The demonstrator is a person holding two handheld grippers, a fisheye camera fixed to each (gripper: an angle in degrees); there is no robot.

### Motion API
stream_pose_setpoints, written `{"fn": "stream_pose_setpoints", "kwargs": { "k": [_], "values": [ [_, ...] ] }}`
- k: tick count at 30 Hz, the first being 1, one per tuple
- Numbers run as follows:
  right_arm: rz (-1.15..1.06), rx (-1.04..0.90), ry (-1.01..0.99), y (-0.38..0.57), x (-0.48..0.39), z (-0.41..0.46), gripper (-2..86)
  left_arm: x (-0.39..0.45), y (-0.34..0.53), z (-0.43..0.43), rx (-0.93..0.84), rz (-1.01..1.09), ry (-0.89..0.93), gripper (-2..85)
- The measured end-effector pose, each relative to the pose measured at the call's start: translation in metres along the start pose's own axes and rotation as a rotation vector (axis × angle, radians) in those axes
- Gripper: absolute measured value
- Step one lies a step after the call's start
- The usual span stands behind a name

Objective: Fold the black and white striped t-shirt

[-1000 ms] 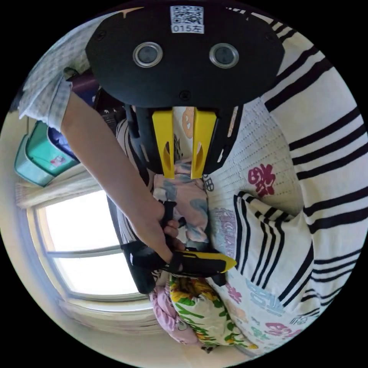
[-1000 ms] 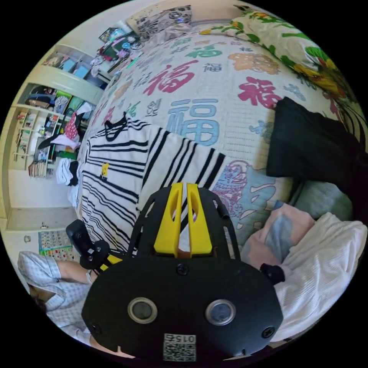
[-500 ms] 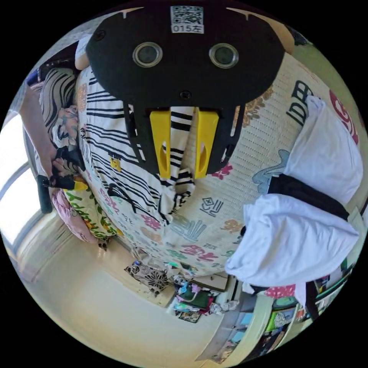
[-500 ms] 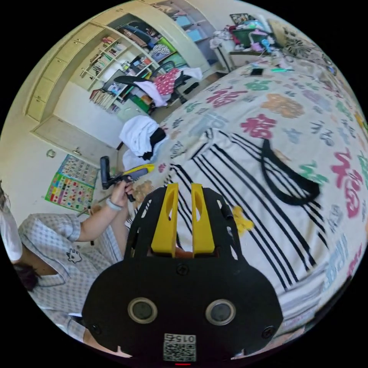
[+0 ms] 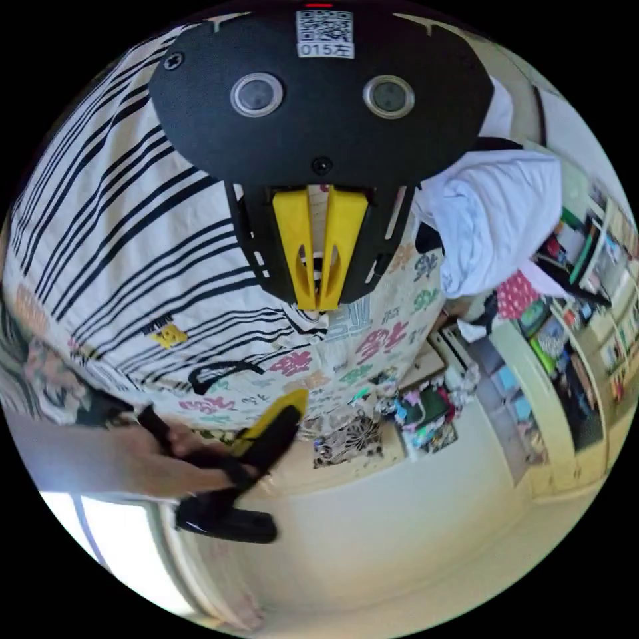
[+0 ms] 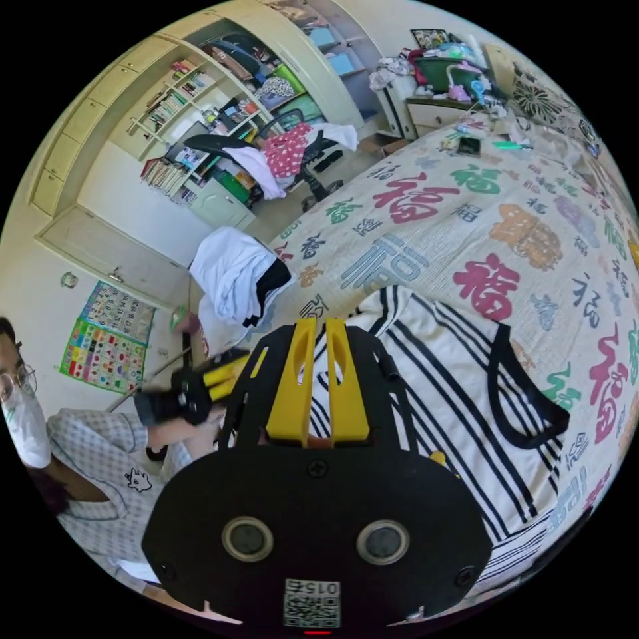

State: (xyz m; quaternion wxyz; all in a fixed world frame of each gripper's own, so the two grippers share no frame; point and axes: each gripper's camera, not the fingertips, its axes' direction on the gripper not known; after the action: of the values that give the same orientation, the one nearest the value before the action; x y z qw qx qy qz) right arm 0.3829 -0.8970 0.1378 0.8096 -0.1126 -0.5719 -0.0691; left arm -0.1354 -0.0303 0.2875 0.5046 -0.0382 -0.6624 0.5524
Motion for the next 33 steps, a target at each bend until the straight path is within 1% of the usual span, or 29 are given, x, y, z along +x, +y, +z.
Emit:
{"fn": "stream_pose_setpoints", "kwargs": {
  "k": [2, 3, 4, 7, 8, 9, 11, 12, 14, 16, 18, 19, 21, 25, 26, 28, 30, 31, 32, 33],
  "values": [
    [0.017, -0.020, 0.037, -0.014, 0.010, 0.029, 5.6, 0.044, 0.014, -0.006, -0.023, 0.123, -0.099, -0.3],
    [0.026, -0.046, 0.030, -0.018, 0.013, 0.040, 6.3, 0.065, 0.027, -0.007, -0.046, 0.159, -0.145, -0.2],
    [0.042, -0.107, 0.007, -0.028, 0.019, 0.068, 7.2, 0.071, 0.034, -0.007, -0.056, 0.160, -0.153, -0.1],
    [0.033, -0.277, 0.016, -0.051, 0.022, 0.154, 8.6, 0.074, 0.046, -0.023, -0.064, 0.085, -0.062, 0.1],
    [0.022, -0.320, 0.042, -0.061, 0.021, 0.188, 9.1, 0.064, 0.042, -0.031, -0.055, 0.023, -0.009, 0.1],
    [0.017, -0.337, 0.054, -0.066, 0.020, 0.205, 9.5, 0.053, 0.040, -0.038, -0.045, -0.033, 0.051, 0.2],
    [-0.014, -0.451, 0.155, -0.085, 0.020, 0.276, 11.0, 0.037, 0.043, -0.042, -0.043, -0.091, 0.118, 0.3],
    [-0.013, -0.491, 0.187, -0.088, 0.022, 0.295, 11.4, 0.029, 0.047, -0.040, -0.063, -0.110, 0.136, 0.3],
    [-0.003, -0.666, 0.274, -0.094, 0.033, 0.363, 10.1, 0.021, 0.050, -0.037, -0.086, -0.099, 0.134, 0.2],
    [-0.044, -0.699, 0.376, -0.098, 0.034, 0.389, 7.5, 0.012, 0.046, -0.043, -0.091, -0.083, 0.126, 0.2],
    [-0.061, -0.764, 0.385, -0.104, 0.039, 0.406, 2.6, -0.003, 0.044, -0.058, -0.061, -0.070, 0.077, 0.1],
    [-0.072, -0.769, 0.398, -0.110, 0.042, 0.411, 1.9, -0.008, 0.044, -0.061, -0.058, -0.072, 0.062, 0.1],
    [-0.055, -0.708, 0.384, -0.123, 0.049, 0.408, 1.3, -0.033, 0.046, -0.068, -0.068, -0.102, 0.027, 0.0],
    [0.050, -0.415, 0.284, -0.161, 0.065, 0.386, 0.8, -0.074, 0.049, -0.074, -0.087, -0.130, -0.023, -0.1],
    [0.077, -0.335, 0.256, -0.168, 0.070, 0.383, 0.9, -0.086, 0.051, -0.070, -0.122, -0.130, -0.030, -0.1],
    [0.108, -0.259, 0.226, -0.175, 0.078, 0.389, 1.3, -0.102, 0.052, -0.060, -0.237, -0.129, -0.064, -0.3],
    [0.137, -0.222, 0.197, -0.177, 0.087, 0.402, 2.1, -0.127, 0.056, -0.052, -0.354, -0.141, -0.159, -0.4],
    [0.154, -0.224, 0.169, -0.178, 0.093, 0.414, 3.2, -0.135, 0.059, -0.052, -0.363, -0.168, -0.157, -0.4],
    [0.169, -0.235, 0.125, -0.178, 0.098, 0.427, 4.8, -0.154, 0.065, -0.053, -0.370, -0.239, -0.090, -0.3],
    [0.177, -0.245, 0.103, -0.178, 0.101, 0.434, 5.3, -0.176, 0.071, -0.054, -0.362, -0.345, 0.019, -0.3]
  ]
}}
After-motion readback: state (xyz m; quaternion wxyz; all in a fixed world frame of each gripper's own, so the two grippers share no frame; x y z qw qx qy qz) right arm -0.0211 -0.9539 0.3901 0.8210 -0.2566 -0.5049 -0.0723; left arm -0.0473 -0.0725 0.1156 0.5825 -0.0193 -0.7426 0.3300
